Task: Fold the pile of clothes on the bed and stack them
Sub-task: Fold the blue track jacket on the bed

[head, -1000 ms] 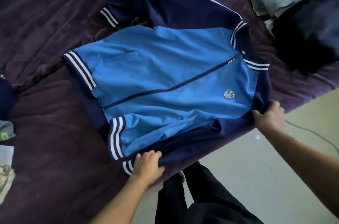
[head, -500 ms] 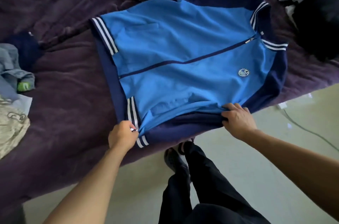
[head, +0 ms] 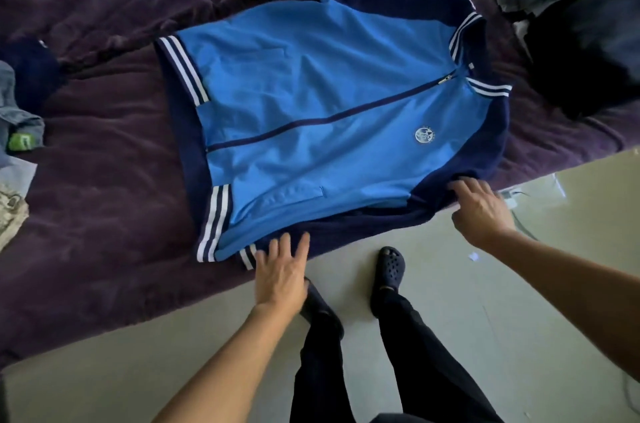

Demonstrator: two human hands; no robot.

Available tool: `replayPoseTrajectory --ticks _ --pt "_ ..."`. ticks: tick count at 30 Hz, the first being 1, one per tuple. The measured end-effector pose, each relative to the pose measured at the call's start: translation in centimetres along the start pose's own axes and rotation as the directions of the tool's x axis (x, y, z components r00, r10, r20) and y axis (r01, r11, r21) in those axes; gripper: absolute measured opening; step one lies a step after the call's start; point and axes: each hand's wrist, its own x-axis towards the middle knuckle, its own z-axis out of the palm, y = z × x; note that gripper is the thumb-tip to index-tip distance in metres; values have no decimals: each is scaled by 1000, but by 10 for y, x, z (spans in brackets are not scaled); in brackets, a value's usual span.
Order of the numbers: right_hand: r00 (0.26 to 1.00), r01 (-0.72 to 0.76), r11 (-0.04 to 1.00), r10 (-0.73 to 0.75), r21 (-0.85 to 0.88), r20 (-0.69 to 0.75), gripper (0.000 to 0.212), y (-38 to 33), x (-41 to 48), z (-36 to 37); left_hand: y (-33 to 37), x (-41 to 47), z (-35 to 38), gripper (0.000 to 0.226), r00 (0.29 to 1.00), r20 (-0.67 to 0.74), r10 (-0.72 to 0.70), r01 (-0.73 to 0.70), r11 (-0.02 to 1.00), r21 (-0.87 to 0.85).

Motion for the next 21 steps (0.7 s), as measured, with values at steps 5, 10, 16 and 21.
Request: replayPoseTrajectory --ticks 5,10,16,21 --pt "987 128 973 -106 -192 120 78 35 42 15 8 34 4 33 995 -36 -88 90 994 56" --pt "982 172 983 -176 68 69 26 48 56 13 12 18 -13 17 987 3 -163 160 966 -205" --pt "966 237 960 -249 151 68 35 64 34 -38 10 -8 -77 44 938 260 -229 339 763 -550" --pt "939 321 929 -338 183 67 45 64 41 -86 -4 -5 -153 57 905 367 -216 415 643 -644"
